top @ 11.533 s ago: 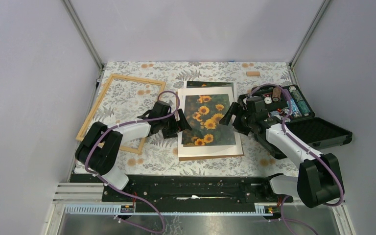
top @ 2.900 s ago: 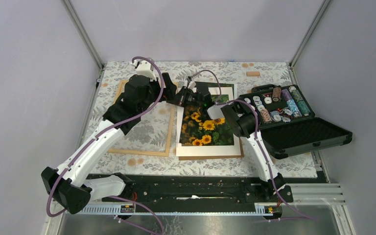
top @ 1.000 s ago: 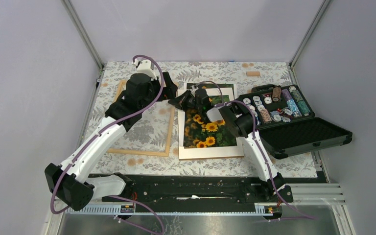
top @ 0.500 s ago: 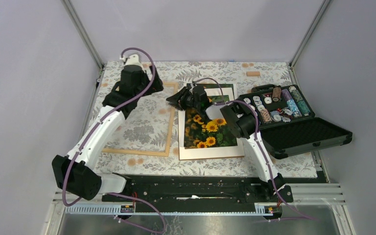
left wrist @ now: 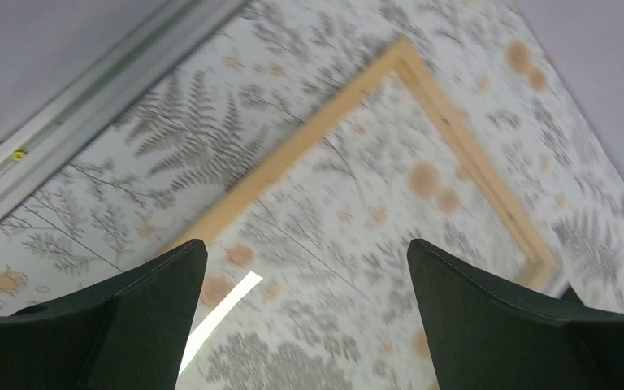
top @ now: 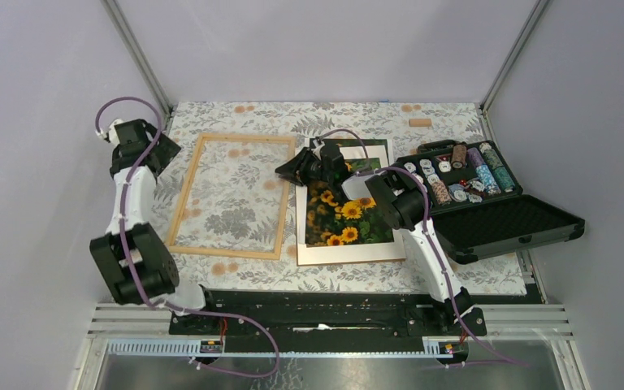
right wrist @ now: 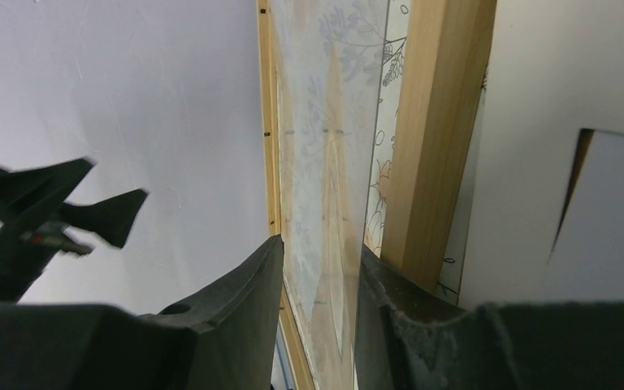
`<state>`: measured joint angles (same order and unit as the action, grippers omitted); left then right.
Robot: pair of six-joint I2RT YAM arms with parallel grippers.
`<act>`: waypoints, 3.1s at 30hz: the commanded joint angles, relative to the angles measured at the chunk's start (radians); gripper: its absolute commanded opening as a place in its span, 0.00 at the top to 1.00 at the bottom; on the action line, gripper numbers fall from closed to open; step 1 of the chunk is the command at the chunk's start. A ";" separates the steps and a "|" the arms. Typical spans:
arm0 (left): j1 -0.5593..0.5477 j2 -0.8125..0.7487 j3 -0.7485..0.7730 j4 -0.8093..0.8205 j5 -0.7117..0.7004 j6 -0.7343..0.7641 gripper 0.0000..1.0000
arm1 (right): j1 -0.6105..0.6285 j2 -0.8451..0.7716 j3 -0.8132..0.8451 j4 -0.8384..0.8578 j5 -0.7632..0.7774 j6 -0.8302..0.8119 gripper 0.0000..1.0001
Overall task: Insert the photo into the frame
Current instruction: Place the photo frame item in the photo frame.
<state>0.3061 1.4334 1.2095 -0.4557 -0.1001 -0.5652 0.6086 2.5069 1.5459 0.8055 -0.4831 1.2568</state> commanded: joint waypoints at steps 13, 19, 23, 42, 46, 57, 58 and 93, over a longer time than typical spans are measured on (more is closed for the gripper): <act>0.117 0.398 -0.010 0.211 0.158 0.012 0.01 | -0.003 -0.029 0.000 0.019 -0.086 0.000 0.51; 0.116 0.424 -0.052 0.180 0.285 -0.063 0.01 | 0.002 -0.030 -0.006 0.042 -0.092 0.040 0.54; 0.118 0.398 -0.096 0.180 0.352 -0.098 0.01 | 0.023 -0.035 0.009 0.044 -0.091 0.040 0.58; 0.118 0.384 -0.134 0.211 0.360 -0.086 0.01 | 0.053 0.019 0.110 0.041 -0.122 0.114 0.88; 0.117 0.384 -0.132 0.215 0.357 -0.085 0.01 | 0.053 0.035 0.133 0.110 -0.177 0.151 1.00; 0.117 0.377 -0.128 0.219 0.361 -0.083 0.02 | 0.053 0.075 0.129 0.290 -0.256 0.245 1.00; 0.117 0.376 -0.127 0.218 0.360 -0.083 0.02 | 0.053 0.076 0.127 0.298 -0.259 0.254 1.00; 0.118 0.365 -0.129 0.232 0.371 -0.084 0.02 | 0.031 0.138 0.206 0.471 -0.266 0.524 1.00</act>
<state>0.4274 1.8149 1.0969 -0.2203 0.2333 -0.6373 0.6437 2.6564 1.7046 1.1732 -0.7200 1.7332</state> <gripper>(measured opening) 0.987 0.017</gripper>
